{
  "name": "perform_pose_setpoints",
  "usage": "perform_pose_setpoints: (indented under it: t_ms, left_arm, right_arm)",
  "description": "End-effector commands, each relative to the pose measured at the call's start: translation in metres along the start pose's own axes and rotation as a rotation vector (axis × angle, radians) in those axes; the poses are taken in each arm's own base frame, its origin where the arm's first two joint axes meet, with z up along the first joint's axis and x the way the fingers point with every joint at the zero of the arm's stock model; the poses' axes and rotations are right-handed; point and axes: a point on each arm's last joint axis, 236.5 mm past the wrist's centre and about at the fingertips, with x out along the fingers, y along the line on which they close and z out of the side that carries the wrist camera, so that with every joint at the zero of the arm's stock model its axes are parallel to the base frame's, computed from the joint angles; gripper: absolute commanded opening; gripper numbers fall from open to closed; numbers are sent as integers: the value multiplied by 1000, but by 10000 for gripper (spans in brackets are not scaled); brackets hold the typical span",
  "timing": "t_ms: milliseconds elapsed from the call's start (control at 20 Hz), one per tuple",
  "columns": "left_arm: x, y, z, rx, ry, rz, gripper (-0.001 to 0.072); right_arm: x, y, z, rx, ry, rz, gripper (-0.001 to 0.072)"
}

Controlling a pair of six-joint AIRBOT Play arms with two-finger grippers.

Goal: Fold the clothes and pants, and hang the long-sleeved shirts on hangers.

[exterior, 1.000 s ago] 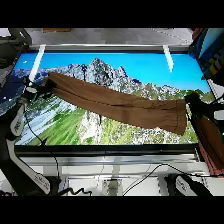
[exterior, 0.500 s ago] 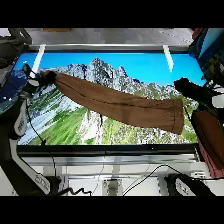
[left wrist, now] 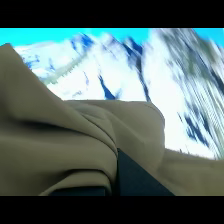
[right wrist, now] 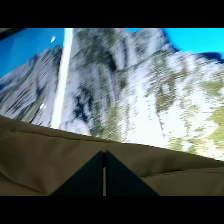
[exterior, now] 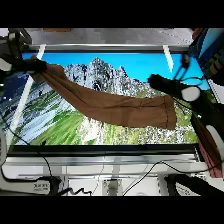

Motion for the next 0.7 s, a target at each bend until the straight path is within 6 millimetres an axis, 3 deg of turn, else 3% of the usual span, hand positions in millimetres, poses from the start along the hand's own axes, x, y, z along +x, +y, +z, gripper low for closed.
perform_pose_setpoints:
  t_ms: [0,100,250,500,650]
  left_arm:
    - [-77,-30,-17,166,130,-34,11]
    - [-106,-33,-20,113,151,-3,11]
    - [-131,-44,-21,56,154,-7,11]
    - [-134,-49,-26,-76,174,-11,12]
    - [-129,-50,-33,-85,191,-19,12]
  right_arm:
    - [43,69,-49,-37,166,117,37]
    - [65,103,-72,-57,231,174,36]
    - [100,152,-116,-53,329,234,36]
    - [136,233,-213,-11,479,352,36]
    - [131,275,-272,-15,566,417,36]
